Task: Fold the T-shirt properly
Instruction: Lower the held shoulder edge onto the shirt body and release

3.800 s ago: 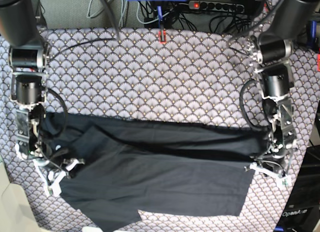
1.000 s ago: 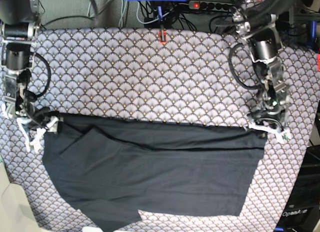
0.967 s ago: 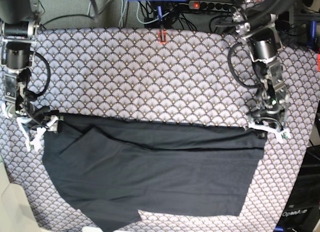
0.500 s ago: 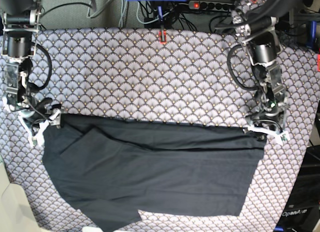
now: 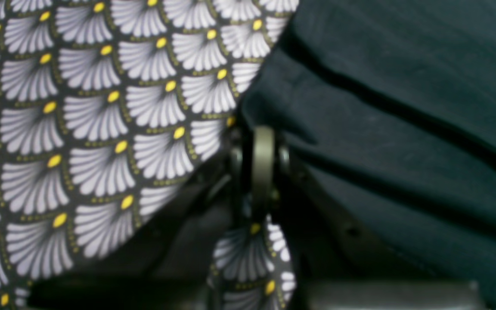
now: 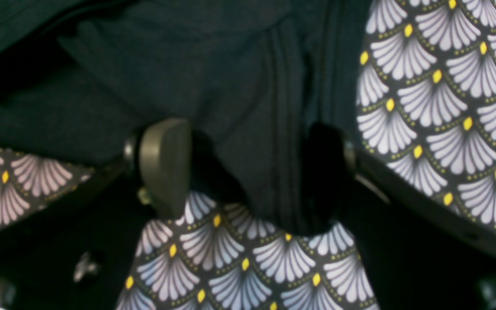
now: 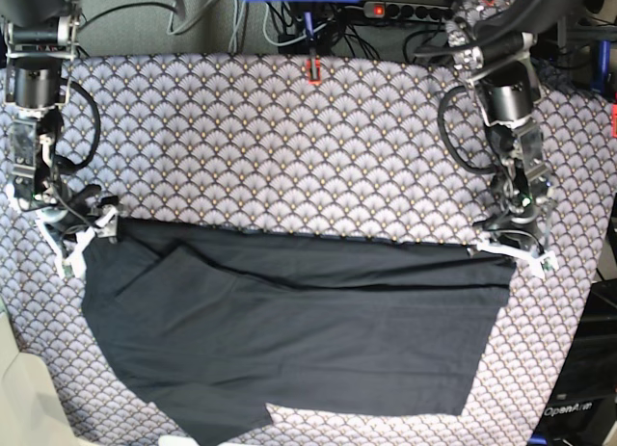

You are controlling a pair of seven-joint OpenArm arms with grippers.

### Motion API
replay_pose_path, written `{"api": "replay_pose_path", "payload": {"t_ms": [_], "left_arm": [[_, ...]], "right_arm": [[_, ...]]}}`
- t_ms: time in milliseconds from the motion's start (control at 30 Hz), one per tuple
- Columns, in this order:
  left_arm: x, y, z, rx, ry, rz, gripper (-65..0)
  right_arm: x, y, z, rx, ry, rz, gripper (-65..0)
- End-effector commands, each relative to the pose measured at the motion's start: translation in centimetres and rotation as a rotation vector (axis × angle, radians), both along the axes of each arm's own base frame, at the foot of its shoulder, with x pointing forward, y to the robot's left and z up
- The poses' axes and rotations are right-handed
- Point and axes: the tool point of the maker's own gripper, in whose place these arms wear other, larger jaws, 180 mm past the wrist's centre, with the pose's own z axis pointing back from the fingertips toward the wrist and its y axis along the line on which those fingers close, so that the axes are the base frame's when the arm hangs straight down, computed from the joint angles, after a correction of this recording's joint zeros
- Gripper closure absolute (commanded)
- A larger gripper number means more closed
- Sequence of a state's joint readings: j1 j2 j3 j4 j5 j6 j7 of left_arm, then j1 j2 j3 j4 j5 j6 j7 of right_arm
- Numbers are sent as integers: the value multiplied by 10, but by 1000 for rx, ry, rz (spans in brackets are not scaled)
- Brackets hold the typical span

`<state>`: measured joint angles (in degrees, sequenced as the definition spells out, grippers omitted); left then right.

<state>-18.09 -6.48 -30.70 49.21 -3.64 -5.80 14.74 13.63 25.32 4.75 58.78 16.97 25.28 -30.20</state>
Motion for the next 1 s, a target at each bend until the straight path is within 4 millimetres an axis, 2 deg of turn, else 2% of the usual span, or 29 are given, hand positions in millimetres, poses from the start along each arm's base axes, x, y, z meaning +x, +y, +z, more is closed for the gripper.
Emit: {"api": "replay_pose_path", "payload": {"t_ms": [0, 167, 233, 433, 567, 733, 867, 967], "left_arm": [[9, 3, 12, 5, -24, 2, 0], [9, 4, 13, 8, -27, 3, 0], [9, 5, 13, 9, -25, 3, 0], [10, 4, 13, 10, -25, -1, 0], [10, 3, 13, 11, -25, -3, 0], [9, 4, 13, 13, -23, -4, 0], [8, 4, 11, 13, -20, -4, 0], [7, 5, 11, 14, -18, -4, 0]], "right_arm": [[14, -15, 25, -8, -73, -23, -436], [14, -40, 36, 8, -109, -106, -437], [9, -43, 34, 9, -100, -114, -439], [-4, -23, 50, -13, -130, 3, -440], [-6, -21, 58, -21, -154, 6, -440], [-7, -21, 55, -19, -152, 3, -440], [-11, -27, 42, -1, -117, -21, -440], [-7, -27, 43, 3, -119, -25, -440]]}}
